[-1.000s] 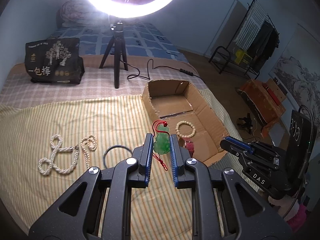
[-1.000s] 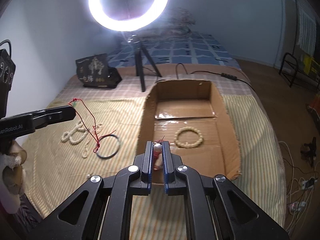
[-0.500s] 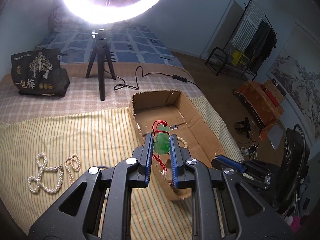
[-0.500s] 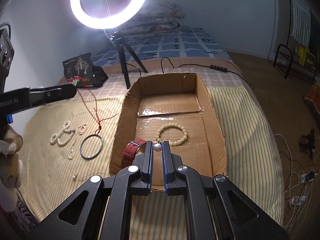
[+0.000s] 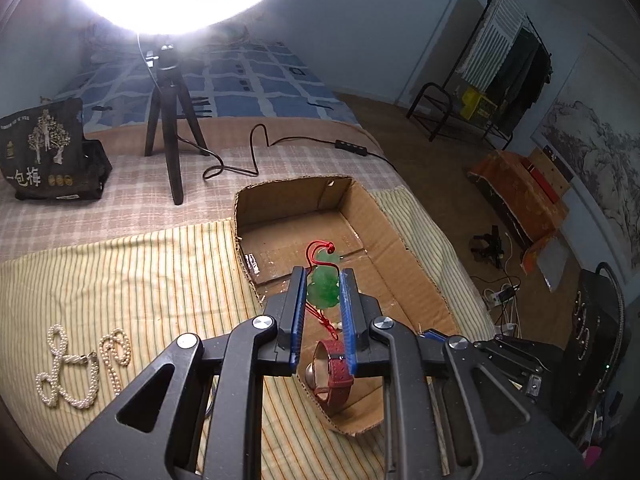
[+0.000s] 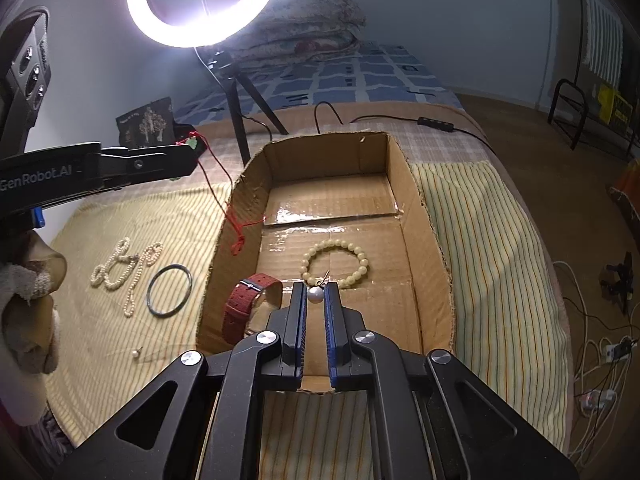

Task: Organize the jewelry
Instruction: 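Carry the pendant and earring over the box with both tools, then open both tools to drop the pendant and earring into the box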

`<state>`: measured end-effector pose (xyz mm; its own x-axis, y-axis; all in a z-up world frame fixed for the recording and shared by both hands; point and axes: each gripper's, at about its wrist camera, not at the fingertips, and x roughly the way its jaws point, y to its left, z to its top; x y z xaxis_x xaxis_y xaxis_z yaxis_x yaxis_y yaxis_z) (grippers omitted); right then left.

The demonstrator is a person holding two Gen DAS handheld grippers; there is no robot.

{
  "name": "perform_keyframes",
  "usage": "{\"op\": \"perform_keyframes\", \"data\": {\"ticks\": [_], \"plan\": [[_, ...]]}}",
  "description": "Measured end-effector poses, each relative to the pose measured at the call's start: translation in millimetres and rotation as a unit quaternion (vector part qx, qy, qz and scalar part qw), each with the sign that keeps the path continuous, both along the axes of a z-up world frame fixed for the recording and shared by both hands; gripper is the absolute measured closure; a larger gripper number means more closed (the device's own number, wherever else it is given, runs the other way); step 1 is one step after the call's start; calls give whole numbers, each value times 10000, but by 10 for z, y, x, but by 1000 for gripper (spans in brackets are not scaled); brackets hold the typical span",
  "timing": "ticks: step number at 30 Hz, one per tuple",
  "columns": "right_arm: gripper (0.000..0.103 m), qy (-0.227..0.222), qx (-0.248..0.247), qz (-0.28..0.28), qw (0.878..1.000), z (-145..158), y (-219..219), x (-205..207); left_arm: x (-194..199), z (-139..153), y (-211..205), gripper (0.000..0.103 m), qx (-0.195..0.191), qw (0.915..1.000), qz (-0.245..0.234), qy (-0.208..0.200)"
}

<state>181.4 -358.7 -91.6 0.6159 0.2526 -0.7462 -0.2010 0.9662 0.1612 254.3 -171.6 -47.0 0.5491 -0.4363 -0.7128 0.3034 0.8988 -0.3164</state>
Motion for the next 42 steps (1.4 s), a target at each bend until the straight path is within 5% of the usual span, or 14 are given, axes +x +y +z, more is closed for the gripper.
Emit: {"op": "perform_keyframes", "data": {"ticks": [22,25,27,29,42], "plan": [[96,40,-166,67,9998,-82,-29,8,107,-129,-49,88,103,9999,45,87],[78,9,-240,65,9997,-76,-13,6,104,-132,-49,83,109,9999,33,98],[48,-71,-256,43,9996,-63,-14,-8,99,-123,-44,61,110,9999,73,91],[40,-156,-289,28,9995,-36,-9,-28,89,-104,-28,60,100,9999,119,43],[40,-230,-372,0,9990,29,11,-59,34,-8,27,60,101,9998,144,-29]]}}
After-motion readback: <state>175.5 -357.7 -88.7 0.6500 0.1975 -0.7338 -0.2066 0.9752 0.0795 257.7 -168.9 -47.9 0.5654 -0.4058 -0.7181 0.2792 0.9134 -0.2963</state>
